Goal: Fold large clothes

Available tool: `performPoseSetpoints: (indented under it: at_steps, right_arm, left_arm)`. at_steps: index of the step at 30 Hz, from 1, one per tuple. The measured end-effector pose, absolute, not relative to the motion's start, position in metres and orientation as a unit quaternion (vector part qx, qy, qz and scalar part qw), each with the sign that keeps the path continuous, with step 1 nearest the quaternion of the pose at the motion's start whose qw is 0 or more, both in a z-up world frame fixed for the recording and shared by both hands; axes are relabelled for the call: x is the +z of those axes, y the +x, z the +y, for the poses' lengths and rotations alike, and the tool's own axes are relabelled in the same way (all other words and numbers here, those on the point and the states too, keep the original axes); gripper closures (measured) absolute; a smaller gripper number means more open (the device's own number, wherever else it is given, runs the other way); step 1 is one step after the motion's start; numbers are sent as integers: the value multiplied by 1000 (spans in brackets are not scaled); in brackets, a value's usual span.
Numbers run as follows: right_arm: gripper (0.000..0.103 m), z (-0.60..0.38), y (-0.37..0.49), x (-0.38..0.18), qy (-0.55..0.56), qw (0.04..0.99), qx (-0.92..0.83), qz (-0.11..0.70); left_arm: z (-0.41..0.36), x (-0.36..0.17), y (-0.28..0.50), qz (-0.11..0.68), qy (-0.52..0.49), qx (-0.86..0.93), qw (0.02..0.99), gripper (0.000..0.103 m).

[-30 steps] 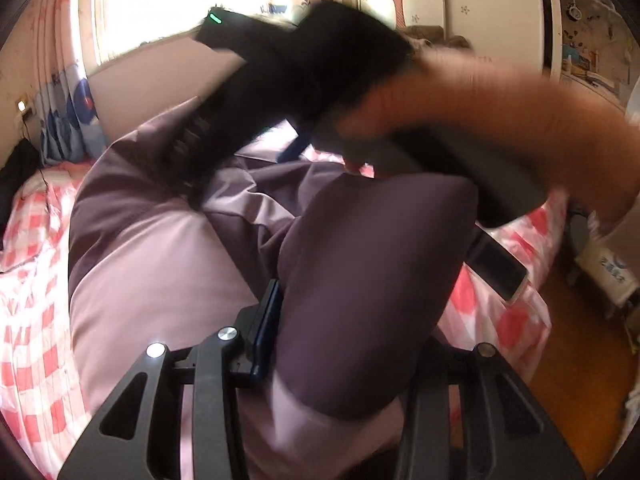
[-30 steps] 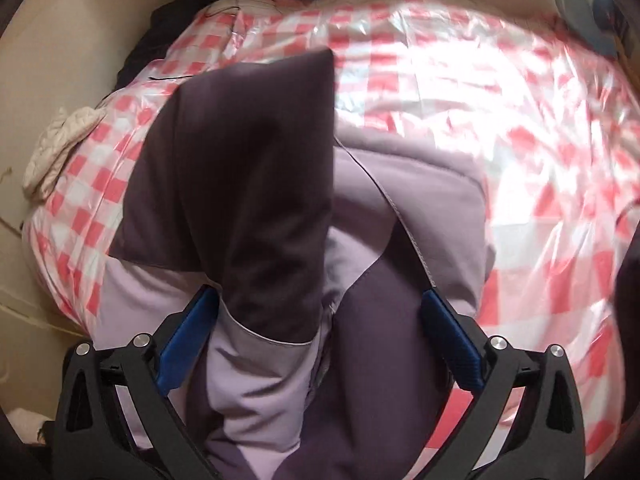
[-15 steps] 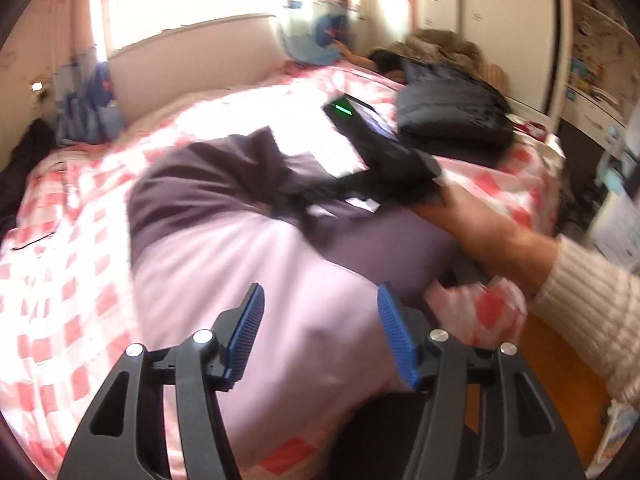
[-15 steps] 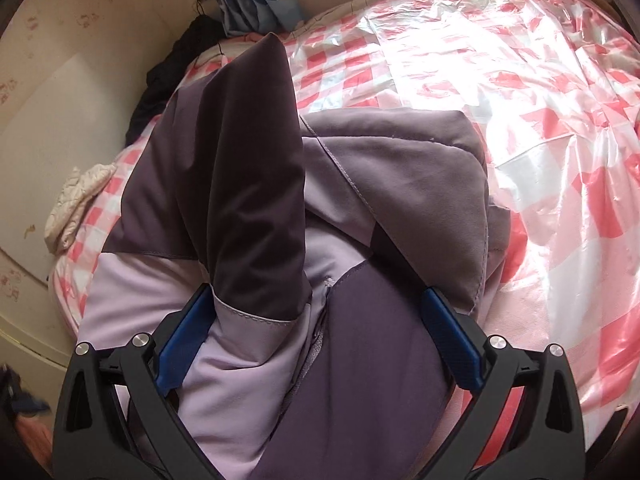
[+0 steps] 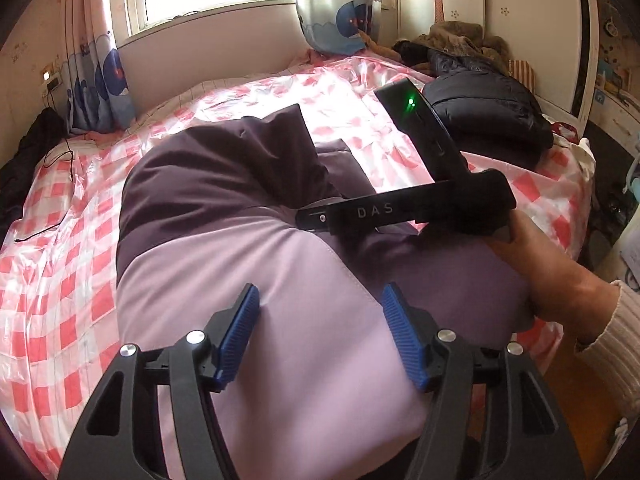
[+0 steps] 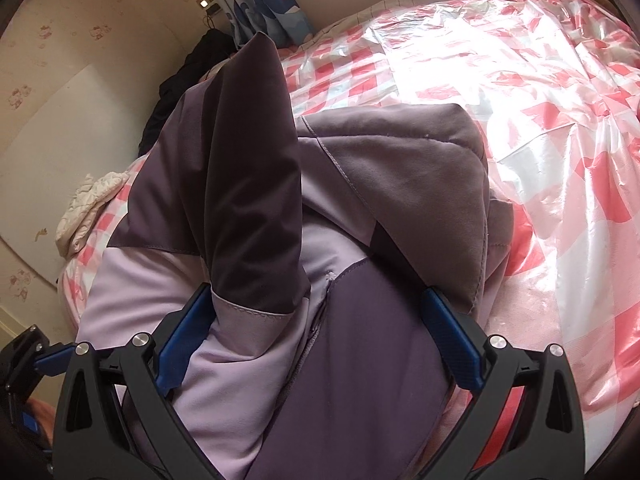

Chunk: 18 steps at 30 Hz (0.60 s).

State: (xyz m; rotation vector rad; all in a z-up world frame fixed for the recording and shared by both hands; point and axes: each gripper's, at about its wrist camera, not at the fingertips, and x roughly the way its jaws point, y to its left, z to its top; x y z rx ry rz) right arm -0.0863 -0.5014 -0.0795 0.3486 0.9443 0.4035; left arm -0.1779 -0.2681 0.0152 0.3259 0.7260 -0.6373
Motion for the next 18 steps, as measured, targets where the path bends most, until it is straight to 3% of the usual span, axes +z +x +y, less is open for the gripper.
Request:
performPoseSetpoints:
  at_steps: [11,18]
  right_arm:
    - [7,-495,-77,-64,131,847,194,478]
    - [7,-476,-70,-19,28,848,166,503]
  left_arm:
    - [-269,6,-176,350,156,-307,871,38]
    - [-270,4,-178,347,156,-306,873,38]
